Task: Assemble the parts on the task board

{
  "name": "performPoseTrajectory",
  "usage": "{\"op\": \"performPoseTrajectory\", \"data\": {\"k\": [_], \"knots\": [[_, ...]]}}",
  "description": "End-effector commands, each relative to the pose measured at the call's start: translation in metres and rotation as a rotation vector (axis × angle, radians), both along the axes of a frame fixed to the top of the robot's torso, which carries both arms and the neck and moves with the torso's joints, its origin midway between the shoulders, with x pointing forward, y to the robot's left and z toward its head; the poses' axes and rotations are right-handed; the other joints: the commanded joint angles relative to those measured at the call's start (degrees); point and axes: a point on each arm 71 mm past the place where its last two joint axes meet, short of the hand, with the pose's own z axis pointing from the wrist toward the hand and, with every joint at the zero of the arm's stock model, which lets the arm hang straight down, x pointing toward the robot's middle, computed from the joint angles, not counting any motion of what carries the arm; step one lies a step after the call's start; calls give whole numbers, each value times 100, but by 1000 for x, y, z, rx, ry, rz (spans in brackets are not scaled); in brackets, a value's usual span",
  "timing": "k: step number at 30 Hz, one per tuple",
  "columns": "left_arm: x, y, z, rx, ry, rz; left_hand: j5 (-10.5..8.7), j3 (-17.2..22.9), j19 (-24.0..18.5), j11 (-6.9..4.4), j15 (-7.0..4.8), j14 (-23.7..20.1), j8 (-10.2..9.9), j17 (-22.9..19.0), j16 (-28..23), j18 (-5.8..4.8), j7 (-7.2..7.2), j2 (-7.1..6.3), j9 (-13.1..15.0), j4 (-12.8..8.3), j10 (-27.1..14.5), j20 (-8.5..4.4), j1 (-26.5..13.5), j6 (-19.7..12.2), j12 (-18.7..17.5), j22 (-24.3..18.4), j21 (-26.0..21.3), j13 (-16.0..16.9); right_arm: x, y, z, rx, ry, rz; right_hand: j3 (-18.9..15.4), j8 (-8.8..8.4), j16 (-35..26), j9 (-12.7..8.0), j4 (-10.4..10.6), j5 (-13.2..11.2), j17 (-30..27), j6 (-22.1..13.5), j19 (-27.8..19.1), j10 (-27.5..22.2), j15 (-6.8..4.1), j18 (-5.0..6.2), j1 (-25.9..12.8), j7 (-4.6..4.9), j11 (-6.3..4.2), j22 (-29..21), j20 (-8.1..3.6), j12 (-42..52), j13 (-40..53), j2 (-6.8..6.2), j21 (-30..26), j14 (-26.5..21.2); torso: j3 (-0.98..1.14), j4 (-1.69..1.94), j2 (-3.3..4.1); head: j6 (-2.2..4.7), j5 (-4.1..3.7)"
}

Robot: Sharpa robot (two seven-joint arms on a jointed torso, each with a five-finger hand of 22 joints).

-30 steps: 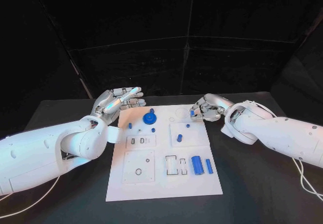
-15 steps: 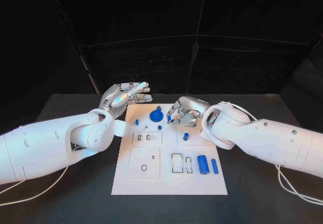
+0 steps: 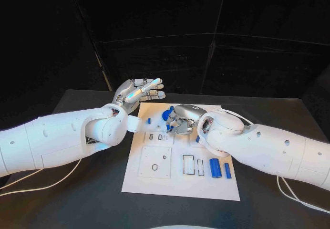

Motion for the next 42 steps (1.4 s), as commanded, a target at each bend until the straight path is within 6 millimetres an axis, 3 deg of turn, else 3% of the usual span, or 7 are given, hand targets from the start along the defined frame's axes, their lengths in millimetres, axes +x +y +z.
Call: {"op": "performPoseTrajectory", "data": {"k": [1,9,42], "knots": [[2,2,3,-10,-23,7,25,2,41,11,2,45,-5,-1,10,78,90,20,8,-34,41,-12,10,43,40,-9,-28,5,0,5,-2,-51,-20,13,47,35,18,10,-1,-16,828,11,-7,-10,-30,-1,-52,1,-17,-5,-16,-19,177,4,5,458,6,-11,3,-20,53],[5,5,3,-11,-26,19,24,2,41,10,2,45,-5,-2,9,77,89,20,8,-36,45,-12,12,46,41,-10,-29,5,-2,13,-7,-62,-20,31,50,33,16,8,-2,-15,822,8,-8,-14,-30,-1,-55,2,-17,-6,-16,-23,172,3,4,457,5,-11,2,-41,175],[7,5,3,-8,-19,23,25,6,41,7,1,43,-4,-4,5,76,90,24,8,-38,56,-14,12,57,44,-14,-36,5,-9,19,-24,-118,32,68,44,4,7,-11,26,-67,801,-17,-27,-24,-21,3,-187,15,-4,-48,-12,-38,163,-78,-22,452,3,-11,-2,-98,143]]}}
